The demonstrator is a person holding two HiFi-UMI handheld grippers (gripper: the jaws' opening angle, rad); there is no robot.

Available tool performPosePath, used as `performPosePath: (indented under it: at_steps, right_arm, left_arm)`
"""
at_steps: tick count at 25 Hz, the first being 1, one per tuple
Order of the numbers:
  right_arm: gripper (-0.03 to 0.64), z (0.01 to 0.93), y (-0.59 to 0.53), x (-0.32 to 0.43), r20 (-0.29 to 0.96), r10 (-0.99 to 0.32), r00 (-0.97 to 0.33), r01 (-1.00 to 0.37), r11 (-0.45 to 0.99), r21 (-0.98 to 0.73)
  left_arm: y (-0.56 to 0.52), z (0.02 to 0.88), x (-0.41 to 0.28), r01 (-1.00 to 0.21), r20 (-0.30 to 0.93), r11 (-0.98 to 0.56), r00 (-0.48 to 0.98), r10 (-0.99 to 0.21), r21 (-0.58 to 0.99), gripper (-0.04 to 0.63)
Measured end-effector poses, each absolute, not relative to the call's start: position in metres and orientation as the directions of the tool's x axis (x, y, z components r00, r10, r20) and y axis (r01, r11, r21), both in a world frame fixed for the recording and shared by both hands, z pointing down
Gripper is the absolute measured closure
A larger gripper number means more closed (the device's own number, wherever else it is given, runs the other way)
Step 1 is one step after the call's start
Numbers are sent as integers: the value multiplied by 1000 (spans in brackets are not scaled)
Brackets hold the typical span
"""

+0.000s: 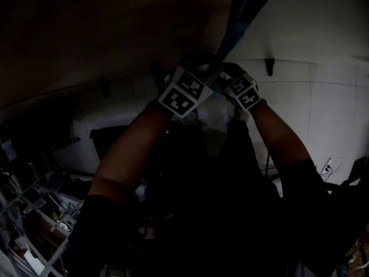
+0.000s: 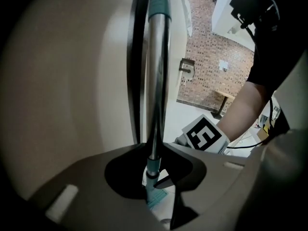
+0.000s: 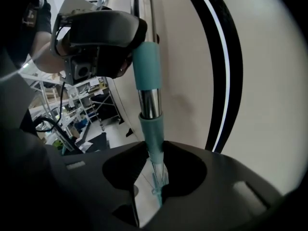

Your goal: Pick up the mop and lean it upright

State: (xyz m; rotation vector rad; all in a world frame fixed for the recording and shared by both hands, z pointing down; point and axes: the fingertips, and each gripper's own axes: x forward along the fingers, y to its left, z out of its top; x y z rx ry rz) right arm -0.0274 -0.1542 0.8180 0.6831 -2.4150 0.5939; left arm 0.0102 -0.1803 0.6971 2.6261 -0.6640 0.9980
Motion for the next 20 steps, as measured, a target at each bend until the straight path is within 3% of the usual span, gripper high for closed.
performPosePath:
  at_steps: [20]
  right_arm:
    - [494,746,-151,-23,615,-316,-723,-540,813,-217]
  left_arm:
    - [-176,622,8,-521,624,-850,692,-363,83,502]
